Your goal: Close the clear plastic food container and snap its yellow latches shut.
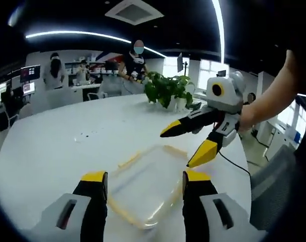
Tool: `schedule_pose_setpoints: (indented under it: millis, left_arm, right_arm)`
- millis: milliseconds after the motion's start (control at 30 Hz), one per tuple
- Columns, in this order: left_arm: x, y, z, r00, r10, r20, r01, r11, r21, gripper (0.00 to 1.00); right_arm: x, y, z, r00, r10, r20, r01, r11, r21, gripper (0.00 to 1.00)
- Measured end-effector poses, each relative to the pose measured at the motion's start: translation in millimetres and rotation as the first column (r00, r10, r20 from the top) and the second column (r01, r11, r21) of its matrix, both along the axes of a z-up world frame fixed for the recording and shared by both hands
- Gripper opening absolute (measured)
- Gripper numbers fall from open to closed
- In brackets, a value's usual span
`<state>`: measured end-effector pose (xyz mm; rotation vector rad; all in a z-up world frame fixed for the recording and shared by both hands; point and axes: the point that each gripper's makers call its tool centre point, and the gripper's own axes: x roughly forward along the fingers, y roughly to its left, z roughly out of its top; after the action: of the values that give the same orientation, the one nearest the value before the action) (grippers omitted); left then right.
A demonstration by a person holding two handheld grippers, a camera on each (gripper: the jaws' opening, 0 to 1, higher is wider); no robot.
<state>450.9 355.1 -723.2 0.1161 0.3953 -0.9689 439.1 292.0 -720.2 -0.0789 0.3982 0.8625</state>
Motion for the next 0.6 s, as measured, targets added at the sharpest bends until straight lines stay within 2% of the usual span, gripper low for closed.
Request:
schedule_pose_setpoints:
  millis: [67, 167, 233, 367, 600]
  left_arm:
    - [-1.6, 0.2, -0.2, 1.000, 0.000, -0.016, 0.000, 1.000, -0.012, 0.59]
    - [-1.8, 1.8, -0.9, 1.000, 0.007, -0.002, -0.007, 1.000, -0.005, 0.59]
    - [-2.2, 3.1, -1.9, 1.000, 0.021, -0.019, -0.021, 1.000, -0.017, 0.59]
    - [-2.7, 4.7, 1.4, 0.999, 0.041, -0.016, -0.042, 0.998, -0.045, 0.59]
    - [-4.6, 9.3, 1.7, 0.997, 0.072, -0.006, -0.072, 0.996, -0.051, 0.58]
  right_arm:
    - [-1.5, 0.3, -1.3, 1.000, -0.001, 0.007, 0.001, 1.000, -0.011, 0.59]
    - [-1.9, 0.2, -1.5, 1.000, -0.004, 0.004, 0.004, 1.000, -0.006, 0.59]
    - [-2.0, 0.1, -1.4, 1.000, -0.005, 0.005, 0.005, 1.000, -0.008, 0.59]
    - [-1.6, -0.9, 0.3, 1.000, -0.017, 0.010, 0.017, 1.000, -0.006, 0.59]
    - [-3.6, -3.4, 1.6, 0.999, -0.038, 0.022, 0.038, 0.999, -0.006, 0.61]
